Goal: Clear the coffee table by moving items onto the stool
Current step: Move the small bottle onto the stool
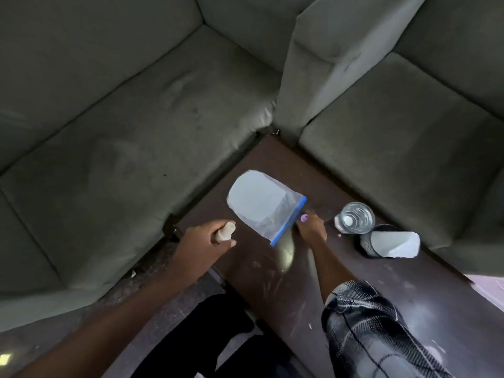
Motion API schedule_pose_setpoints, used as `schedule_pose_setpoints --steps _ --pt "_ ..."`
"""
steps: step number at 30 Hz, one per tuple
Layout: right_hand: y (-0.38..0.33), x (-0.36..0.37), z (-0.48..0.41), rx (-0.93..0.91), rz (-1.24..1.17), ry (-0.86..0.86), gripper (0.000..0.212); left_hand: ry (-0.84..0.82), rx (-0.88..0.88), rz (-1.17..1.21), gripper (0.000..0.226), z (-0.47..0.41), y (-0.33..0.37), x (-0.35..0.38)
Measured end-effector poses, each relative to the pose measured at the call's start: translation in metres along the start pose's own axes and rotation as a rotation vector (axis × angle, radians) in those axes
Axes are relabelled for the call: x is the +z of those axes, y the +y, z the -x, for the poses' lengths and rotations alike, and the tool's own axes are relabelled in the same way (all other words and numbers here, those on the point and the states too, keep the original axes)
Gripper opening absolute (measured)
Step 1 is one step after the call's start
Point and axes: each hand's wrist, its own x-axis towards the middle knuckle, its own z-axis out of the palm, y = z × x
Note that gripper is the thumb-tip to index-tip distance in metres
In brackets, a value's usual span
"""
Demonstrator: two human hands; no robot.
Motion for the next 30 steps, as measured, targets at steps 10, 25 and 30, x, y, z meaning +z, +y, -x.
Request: schedule_pose_setpoints --steps 10,25,30 --pt "-0.030 -0.043 0.103 0.096 -0.696 0.055 0.010 -0.157 0.081 0.058 0.028 -0.028 0.032 -0.009" --pt "0.040 -0.150 0.323 0.036 -1.088 0.363 0.014 -0.528 0.051 0.384 0.032 0.079 0.130 0.063" --pt "0.122 -0.158 0.378 0.047 -1.199 0.421 0.015 -0.630 0.185 0.330 0.038 0.146 0.153 0.116"
